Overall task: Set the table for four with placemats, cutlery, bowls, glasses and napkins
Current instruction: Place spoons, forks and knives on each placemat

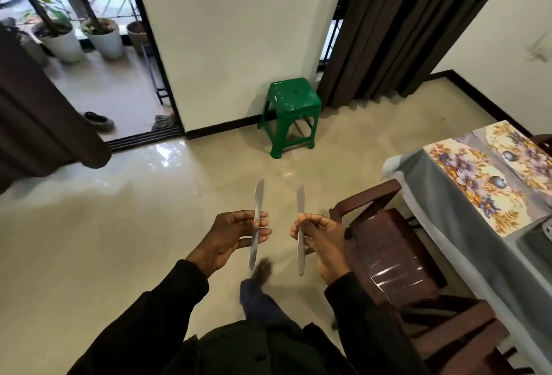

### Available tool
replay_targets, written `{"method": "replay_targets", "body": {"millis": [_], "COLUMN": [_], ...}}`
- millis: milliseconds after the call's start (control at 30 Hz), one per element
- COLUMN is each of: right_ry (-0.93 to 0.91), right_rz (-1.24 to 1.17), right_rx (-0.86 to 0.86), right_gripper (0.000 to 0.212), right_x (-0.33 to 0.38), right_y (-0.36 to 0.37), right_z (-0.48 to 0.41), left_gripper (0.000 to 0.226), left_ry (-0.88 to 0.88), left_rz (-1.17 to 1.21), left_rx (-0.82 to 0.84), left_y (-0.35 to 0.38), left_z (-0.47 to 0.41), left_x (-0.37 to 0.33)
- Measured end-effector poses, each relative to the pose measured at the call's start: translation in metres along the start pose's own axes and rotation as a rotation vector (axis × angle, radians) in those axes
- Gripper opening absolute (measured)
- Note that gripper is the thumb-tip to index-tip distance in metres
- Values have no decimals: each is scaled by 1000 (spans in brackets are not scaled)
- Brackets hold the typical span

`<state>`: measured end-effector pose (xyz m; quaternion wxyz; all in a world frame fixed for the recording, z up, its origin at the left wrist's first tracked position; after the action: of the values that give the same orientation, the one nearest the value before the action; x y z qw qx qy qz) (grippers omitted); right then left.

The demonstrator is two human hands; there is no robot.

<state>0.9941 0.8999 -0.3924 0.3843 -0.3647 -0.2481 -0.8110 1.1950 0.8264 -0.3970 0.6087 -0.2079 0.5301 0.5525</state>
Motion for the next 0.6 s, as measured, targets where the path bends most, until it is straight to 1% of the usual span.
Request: {"method": "replay_targets", "body": {"millis": [100,300,433,500,600], "right_ry": [0,10,-2,-5,-3], "right_rz": [9,-60,-105,-132,-139], "right_rx": [-59,-101,-96,-97,-137], "right_gripper": [17,15,4,11,11], "right_x": [26,89,135,153,177], "right_y": [9,25,32,32,25], "right_z": [-44,-136,-185,-203,-228], "left_gripper": [26,28,26,26,25], "left_ry": [-17,-59,-54,-77,-98], "left_rz": [-22,-74,-125,-121,-155], "left_rx": [29,86,137,171,218], "left_y": [5,26,49,63,88], "left_z": [-59,-176,-252,-282,-326], "left_x": [-19,-68,-96,-103,-110]}}
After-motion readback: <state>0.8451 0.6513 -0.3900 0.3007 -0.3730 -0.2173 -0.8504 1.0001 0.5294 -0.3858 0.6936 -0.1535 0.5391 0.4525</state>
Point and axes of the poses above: each hand's wrist, its own z-axis away from the middle knuckle, its own y-axis out of the palm, x = y × z, the point moved 6 cm from there along -z, towards the middle knuckle, and after that the axes turned 13 degrees about y, right-handed, at the moved point
